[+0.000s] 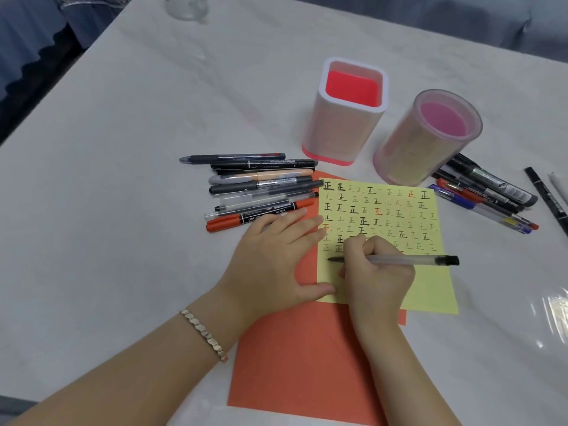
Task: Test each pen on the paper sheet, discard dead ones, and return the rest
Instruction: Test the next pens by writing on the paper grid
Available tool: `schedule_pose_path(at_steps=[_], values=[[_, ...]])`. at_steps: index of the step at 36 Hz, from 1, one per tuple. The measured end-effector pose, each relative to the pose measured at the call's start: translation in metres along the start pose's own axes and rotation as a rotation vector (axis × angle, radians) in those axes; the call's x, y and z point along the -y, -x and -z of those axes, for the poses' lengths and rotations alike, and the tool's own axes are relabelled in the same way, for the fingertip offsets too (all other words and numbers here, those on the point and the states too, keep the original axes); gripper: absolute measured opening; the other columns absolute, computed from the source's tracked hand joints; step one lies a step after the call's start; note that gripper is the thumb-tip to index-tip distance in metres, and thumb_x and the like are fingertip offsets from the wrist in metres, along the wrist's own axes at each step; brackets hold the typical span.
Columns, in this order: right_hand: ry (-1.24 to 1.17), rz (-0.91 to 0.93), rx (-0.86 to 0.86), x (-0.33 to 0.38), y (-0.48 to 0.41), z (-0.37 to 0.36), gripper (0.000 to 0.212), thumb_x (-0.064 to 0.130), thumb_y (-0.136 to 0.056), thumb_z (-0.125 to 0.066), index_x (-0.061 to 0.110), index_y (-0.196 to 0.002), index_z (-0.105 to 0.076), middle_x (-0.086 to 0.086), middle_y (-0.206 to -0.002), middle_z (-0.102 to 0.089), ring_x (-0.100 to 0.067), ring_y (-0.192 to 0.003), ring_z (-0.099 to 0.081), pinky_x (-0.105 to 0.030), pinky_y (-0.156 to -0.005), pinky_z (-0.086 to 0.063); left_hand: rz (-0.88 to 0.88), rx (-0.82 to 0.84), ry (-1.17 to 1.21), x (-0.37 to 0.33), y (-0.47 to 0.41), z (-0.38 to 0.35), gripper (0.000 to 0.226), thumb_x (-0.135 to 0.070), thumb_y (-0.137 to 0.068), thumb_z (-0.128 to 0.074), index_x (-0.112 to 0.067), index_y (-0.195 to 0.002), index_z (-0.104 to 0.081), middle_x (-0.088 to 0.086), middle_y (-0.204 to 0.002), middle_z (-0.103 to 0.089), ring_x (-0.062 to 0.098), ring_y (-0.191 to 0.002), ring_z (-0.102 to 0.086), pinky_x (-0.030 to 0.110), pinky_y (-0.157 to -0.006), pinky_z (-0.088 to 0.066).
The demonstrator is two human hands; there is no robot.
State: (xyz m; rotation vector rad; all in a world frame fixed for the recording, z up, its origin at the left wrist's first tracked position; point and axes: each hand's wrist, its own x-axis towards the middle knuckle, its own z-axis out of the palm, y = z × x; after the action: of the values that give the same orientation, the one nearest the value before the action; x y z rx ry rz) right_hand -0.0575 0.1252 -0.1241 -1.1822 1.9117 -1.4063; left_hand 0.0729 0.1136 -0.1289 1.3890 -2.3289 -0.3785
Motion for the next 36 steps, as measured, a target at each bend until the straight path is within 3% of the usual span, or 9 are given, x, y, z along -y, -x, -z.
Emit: schedule_pose_path(at_steps=[3, 8, 10, 17, 22, 28, 30, 34, 36], values=[[0.014, 0.025, 0.005, -0.0004, 0.0005, -0.0004, 0.037, 0.020, -0.071, -0.050, 0.000, -0.044, -0.034, -0.028, -0.046, -0.043, -0.026, -0.045, -0.037, -0.031, -0.048, -0.032, -0.001, 0.000, 0.003, 0.0000, 0.0002, 0.0001, 0.073, -0.069, -0.066, -0.048, -0.019, -0.117, -0.064, -0.006, -0.129, -0.057, 0.014, -0.125, -0.048, 0.030, -0.101, -0.023], [0.036, 0.047, -0.020, -0.0019, 0.0001, -0.0009, 0.040, 0.029, -0.069, -0.046, 0.000, -0.044, -0.035, -0.025, -0.044, -0.042, -0.038, -0.048, -0.040, -0.038, -0.048, -0.034, -0.007, -0.004, 0.000, 0.0006, 0.0005, -0.0007, 0.073, -0.069, -0.066, -0.049, -0.018, -0.117, -0.064, -0.006, -0.129, -0.057, 0.015, -0.125, -0.048, 0.031, -0.102, -0.024], [0.028, 0.036, -0.020, -0.0016, -0.0004, -0.0004, 0.038, 0.024, -0.070, -0.049, 0.001, -0.044, -0.034, -0.026, -0.044, -0.042, -0.039, -0.048, -0.040, -0.038, -0.048, -0.034, -0.009, -0.002, -0.006, 0.0007, 0.0005, -0.0007, 0.074, -0.069, -0.067, -0.048, -0.019, -0.118, -0.064, -0.006, -0.129, -0.057, 0.015, -0.125, -0.048, 0.031, -0.102, -0.024], [-0.007, 0.030, 0.021, -0.0028, -0.0002, 0.0000, 0.037, 0.022, -0.071, -0.051, 0.003, -0.043, -0.036, -0.024, -0.044, -0.045, -0.027, -0.045, -0.039, -0.027, -0.048, -0.033, -0.014, -0.021, -0.004, 0.0011, 0.0005, -0.0018, 0.073, -0.069, -0.067, -0.049, -0.019, -0.117, -0.065, -0.006, -0.129, -0.058, 0.015, -0.124, -0.049, 0.030, -0.101, -0.024], [0.004, 0.049, 0.028, -0.0026, -0.0007, -0.0005, 0.039, 0.025, -0.071, -0.051, 0.001, -0.044, -0.038, -0.024, -0.044, -0.046, -0.034, -0.048, -0.042, -0.034, -0.050, -0.035, -0.015, -0.027, -0.005, 0.0011, 0.0004, -0.0021, 0.072, -0.069, -0.066, -0.049, -0.019, -0.116, -0.065, -0.006, -0.128, -0.058, 0.015, -0.124, -0.049, 0.031, -0.100, -0.025], [0.029, 0.060, 0.033, -0.0018, -0.0005, -0.0003, 0.034, 0.020, -0.070, -0.049, 0.013, -0.039, -0.036, -0.020, -0.041, -0.046, -0.030, -0.043, -0.041, -0.034, -0.049, -0.035, -0.010, -0.018, -0.004, 0.0006, 0.0004, -0.0020, 0.073, -0.068, -0.066, -0.049, -0.019, -0.117, -0.064, -0.006, -0.129, -0.058, 0.015, -0.124, -0.049, 0.031, -0.101, -0.025], [0.022, 0.044, 0.038, -0.0019, -0.0005, -0.0001, 0.034, 0.019, -0.069, -0.050, 0.009, -0.040, -0.037, -0.021, -0.042, -0.046, -0.025, -0.044, -0.040, -0.034, -0.050, -0.036, -0.011, -0.014, -0.008, 0.0006, 0.0002, -0.0018, 0.073, -0.069, -0.066, -0.048, -0.019, -0.117, -0.064, -0.006, -0.129, -0.057, 0.015, -0.124, -0.048, 0.031, -0.101, -0.024], [0.001, 0.011, 0.020, -0.0006, -0.0003, 0.0008, 0.035, 0.018, -0.070, -0.051, 0.006, -0.041, -0.036, -0.025, -0.044, -0.046, -0.032, -0.045, -0.042, -0.034, -0.050, -0.036, -0.012, -0.018, -0.011, 0.0004, 0.0002, -0.0017, 0.073, -0.069, -0.067, -0.048, -0.019, -0.117, -0.064, -0.006, -0.129, -0.058, 0.015, -0.124, -0.049, 0.030, -0.101, -0.024], [0.001, 0.006, 0.030, 0.0006, 0.0002, 0.0006, 0.034, 0.019, -0.069, -0.051, 0.009, -0.040, -0.036, -0.024, -0.044, -0.047, -0.025, -0.044, -0.040, -0.031, -0.050, -0.036, -0.013, -0.020, -0.008, 0.0005, 0.0006, -0.0021, 0.073, -0.069, -0.066, -0.048, -0.019, -0.117, -0.064, -0.006, -0.129, -0.058, 0.015, -0.124, -0.048, 0.031, -0.101, -0.024]])
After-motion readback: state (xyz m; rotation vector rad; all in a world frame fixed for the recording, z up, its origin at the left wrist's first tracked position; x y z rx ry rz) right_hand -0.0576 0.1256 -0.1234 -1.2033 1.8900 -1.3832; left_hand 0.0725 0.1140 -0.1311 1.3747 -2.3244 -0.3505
